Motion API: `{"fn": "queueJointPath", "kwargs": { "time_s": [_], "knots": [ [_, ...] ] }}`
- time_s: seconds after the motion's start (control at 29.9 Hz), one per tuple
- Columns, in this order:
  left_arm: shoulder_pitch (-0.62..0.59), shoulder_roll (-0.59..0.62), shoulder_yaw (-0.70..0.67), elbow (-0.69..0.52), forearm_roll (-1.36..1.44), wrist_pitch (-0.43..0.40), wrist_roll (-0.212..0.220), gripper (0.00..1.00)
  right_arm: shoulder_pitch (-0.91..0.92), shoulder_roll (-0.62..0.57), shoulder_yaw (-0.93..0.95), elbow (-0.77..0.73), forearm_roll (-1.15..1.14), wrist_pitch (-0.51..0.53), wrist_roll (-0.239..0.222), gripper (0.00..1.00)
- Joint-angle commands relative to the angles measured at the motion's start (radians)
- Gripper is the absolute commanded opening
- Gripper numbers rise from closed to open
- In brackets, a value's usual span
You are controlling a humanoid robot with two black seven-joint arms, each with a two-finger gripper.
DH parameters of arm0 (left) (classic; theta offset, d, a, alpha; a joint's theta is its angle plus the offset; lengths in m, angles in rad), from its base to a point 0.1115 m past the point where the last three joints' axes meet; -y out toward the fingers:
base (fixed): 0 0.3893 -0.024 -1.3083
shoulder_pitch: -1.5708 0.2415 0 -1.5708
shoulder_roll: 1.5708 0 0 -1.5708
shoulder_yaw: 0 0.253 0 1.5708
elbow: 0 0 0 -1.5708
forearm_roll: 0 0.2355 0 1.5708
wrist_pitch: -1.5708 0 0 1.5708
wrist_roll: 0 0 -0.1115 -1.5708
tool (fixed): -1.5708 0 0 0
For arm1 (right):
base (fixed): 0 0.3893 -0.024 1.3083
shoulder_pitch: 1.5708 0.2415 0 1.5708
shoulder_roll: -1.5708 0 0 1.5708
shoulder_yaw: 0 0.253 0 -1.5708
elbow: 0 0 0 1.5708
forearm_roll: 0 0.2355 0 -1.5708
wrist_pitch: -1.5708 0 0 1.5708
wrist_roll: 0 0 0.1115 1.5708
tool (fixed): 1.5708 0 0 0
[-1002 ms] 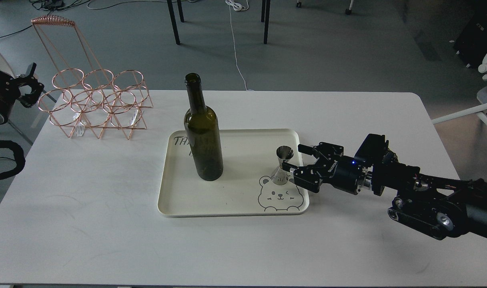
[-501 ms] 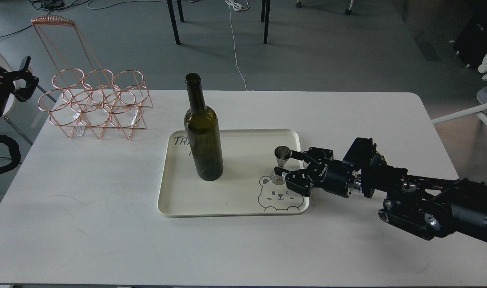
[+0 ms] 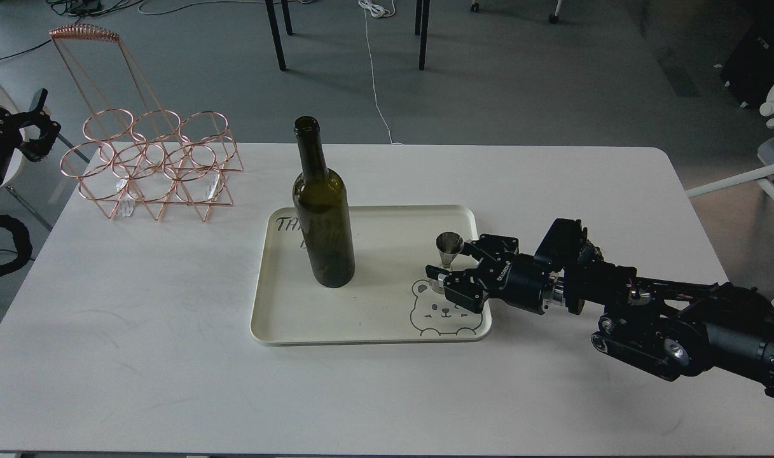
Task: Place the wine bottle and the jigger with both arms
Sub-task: 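Close the right gripper on the jigger and lift it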
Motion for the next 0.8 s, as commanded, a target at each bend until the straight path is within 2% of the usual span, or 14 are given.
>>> {"fn": "queueJointPath", "kwargs": {
  "time_s": [0.0,0.13,0.23,0.4,0.7,0.77],
  "knots": [
    [0.000,0.000,0.000,0.000,0.000,0.000,0.000,0.99,-0.002,0.002,0.000,-0.007,0.000,0.002,0.000,0.57],
    [0.000,0.000,0.000,0.000,0.000,0.000,0.000,0.99,-0.002,0.002,-0.008,-0.009,0.000,0.000,0.000,0.43],
    [0.000,0.000,0.001,0.000,0.000,0.000,0.000,0.99,-0.002,0.002,-0.009,-0.009,0.000,0.000,0.000,0.38],
    [0.000,0.000,0.001,0.000,0.001,0.000,0.000,0.99,-0.002,0.002,-0.011,-0.015,0.000,0.000,0.000,0.22],
    [0.000,0.000,0.000,0.000,0.001,0.000,0.000,0.99,0.005,0.002,-0.012,-0.015,0.002,0.000,0.000,0.05],
    [0.000,0.000,0.001,0.000,0.001,0.000,0.000,0.99,0.005,0.000,-0.012,-0.015,0.002,0.000,0.000,0.04]
  ]
}}
